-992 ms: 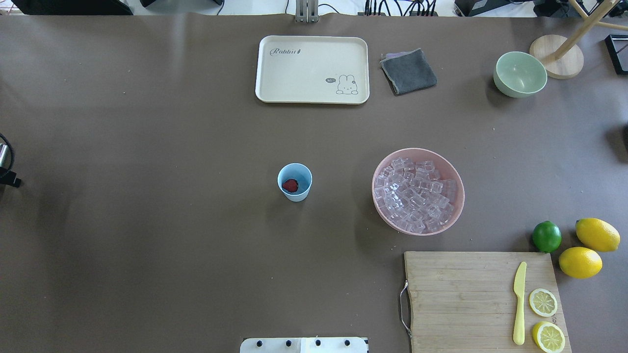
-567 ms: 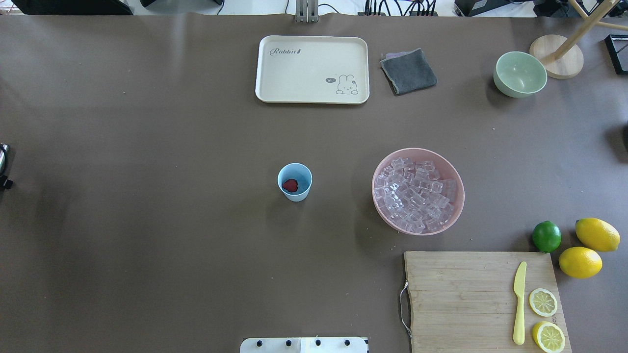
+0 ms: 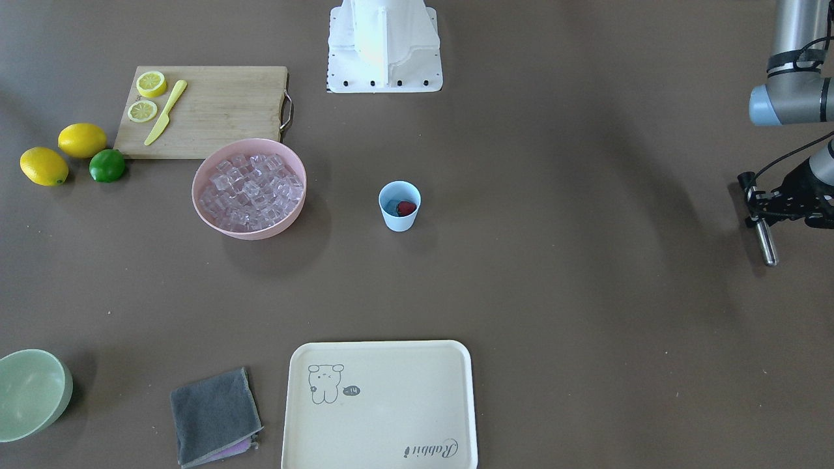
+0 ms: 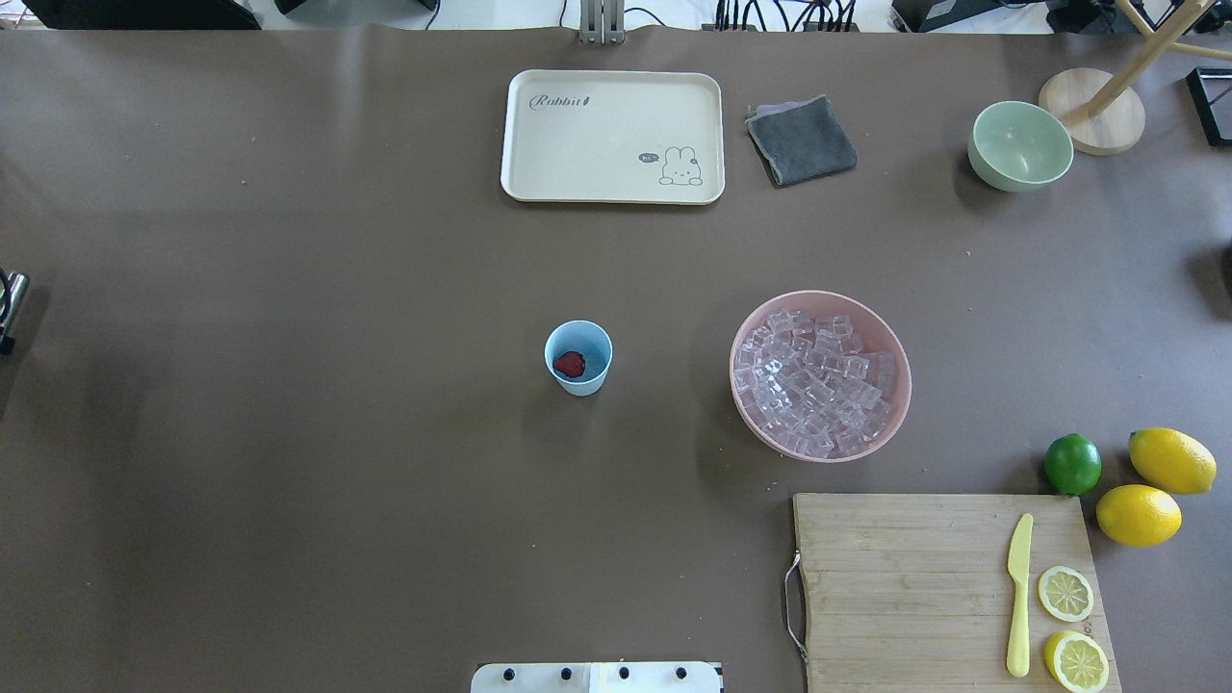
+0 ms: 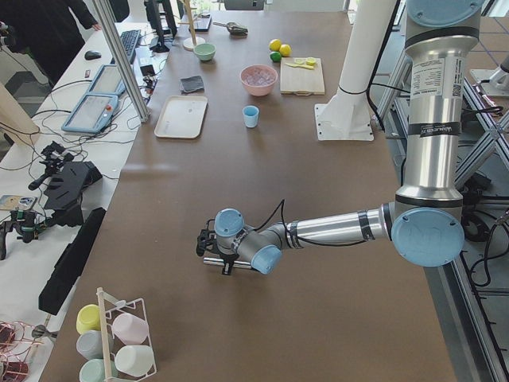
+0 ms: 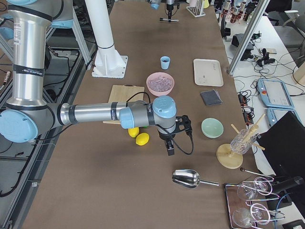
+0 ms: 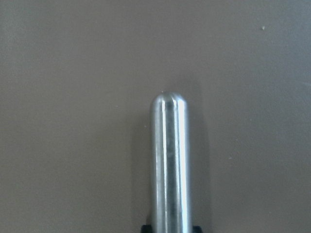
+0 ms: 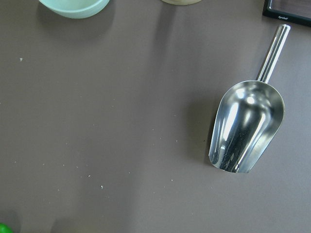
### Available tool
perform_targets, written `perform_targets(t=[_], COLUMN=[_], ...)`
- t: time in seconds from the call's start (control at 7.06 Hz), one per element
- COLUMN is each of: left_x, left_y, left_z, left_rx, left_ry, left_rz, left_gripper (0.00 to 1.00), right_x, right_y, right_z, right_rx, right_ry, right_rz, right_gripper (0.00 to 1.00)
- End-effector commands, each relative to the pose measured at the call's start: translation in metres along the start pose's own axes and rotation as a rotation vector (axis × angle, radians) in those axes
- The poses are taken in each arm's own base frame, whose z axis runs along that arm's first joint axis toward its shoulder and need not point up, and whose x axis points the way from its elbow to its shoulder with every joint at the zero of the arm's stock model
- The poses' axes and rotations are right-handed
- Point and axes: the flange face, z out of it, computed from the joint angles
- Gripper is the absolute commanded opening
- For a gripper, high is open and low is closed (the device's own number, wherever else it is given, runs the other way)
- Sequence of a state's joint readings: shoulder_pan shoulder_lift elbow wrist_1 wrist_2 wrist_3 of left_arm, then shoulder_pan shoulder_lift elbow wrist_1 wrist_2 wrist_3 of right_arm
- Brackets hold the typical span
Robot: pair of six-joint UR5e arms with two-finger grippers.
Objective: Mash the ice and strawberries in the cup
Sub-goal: 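Lift the metal rod upright and carry it over the cup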
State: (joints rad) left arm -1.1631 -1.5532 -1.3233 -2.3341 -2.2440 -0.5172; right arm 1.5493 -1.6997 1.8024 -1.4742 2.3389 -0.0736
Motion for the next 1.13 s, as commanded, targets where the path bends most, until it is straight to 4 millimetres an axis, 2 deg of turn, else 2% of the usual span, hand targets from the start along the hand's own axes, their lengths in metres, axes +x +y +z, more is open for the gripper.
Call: perform_targets(t=[0.0,0.14,0.28,0.43,0.57,0.71,0.85,0.99], left_x=[0.063,0.107,0.132,0.162,0.191,0.212,0.231,0.266], left_y=[-0.049,-0.072,-0.075,-0.089,-0.090,-0.088,-0.093,-0.079], left_z=[-0.056,-0.092,-0.118,-0.153,-0.190,-0.217,-0.232,-0.223], left_rx=[0.042,0.078,0.135,0.211,0.293,0.386,0.497,0.524], left_ry=[0.017,0.034,0.068,0.092,0.148,0.210,0.212,0.313], left_rz=[0.022,0.056,0.106,0.142,0.115,0.092,0.035,-0.002], left_gripper=[0.00,0.00,0.00,0.00,0.00,0.00,0.00,0.00], right_x=[-0.005,-0.006,-0.014,-0.014,-0.014,-0.014,-0.015,-0.015], right_y=[0.003,0.003,0.002,0.001,0.002,0.002,0.001,0.001], right_z=[-0.005,-0.006,-0.015,-0.018,-0.016,-0.016,-0.016,-0.015], right_rx=[0.007,0.009,0.026,0.028,0.022,0.021,0.021,0.020], right_ry=[0.002,0.000,0.003,0.007,0.000,-0.001,-0.002,-0.002], right_rz=[-0.006,-0.009,-0.023,-0.021,-0.017,-0.016,-0.018,-0.019], right_gripper=[1.00,1.00,1.00,1.00,1.00,1.00,1.00,1.00])
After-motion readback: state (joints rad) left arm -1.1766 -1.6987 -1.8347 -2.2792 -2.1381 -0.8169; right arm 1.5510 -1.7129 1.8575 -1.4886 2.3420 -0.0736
